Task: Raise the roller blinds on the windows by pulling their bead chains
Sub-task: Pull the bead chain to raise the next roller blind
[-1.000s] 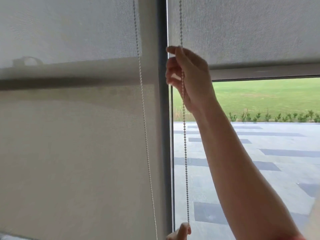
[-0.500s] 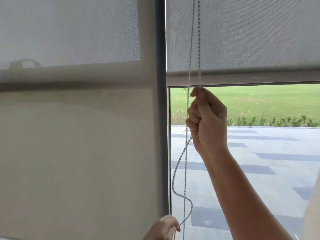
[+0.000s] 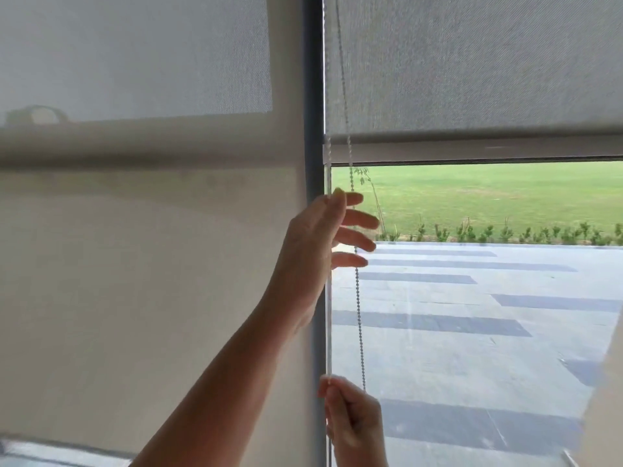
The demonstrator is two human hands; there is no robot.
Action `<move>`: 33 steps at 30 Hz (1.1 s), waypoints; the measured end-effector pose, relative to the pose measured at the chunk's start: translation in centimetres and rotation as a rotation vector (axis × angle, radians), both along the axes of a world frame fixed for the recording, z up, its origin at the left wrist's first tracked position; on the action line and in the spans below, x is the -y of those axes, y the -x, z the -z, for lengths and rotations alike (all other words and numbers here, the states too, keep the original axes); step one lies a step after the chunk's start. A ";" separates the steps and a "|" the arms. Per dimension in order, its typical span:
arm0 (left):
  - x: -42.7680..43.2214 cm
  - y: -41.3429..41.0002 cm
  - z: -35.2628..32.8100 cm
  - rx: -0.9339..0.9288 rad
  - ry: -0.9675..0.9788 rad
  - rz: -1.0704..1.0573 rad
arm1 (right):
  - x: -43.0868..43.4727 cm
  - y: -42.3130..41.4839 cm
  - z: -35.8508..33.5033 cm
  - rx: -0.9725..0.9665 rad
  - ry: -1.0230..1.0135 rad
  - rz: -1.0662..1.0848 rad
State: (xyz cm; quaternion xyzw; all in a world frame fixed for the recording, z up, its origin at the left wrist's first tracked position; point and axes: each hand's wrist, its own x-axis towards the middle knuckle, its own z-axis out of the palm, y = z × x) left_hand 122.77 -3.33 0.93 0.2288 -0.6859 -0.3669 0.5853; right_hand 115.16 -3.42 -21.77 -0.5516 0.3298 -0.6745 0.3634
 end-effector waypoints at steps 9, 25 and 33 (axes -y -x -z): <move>3.4 -2.2 -9.7 -0.256 0.061 -0.164 | 2.3 -0.7 7.6 -0.275 -0.165 -0.109; 4.9 0.6 -6.5 -0.303 0.393 -0.388 | 6.9 0.2 -36.9 0.010 0.369 -0.520; 6.2 2.0 -3.7 -0.220 0.469 -0.534 | 5.4 -1.6 -39.9 0.257 0.406 -0.375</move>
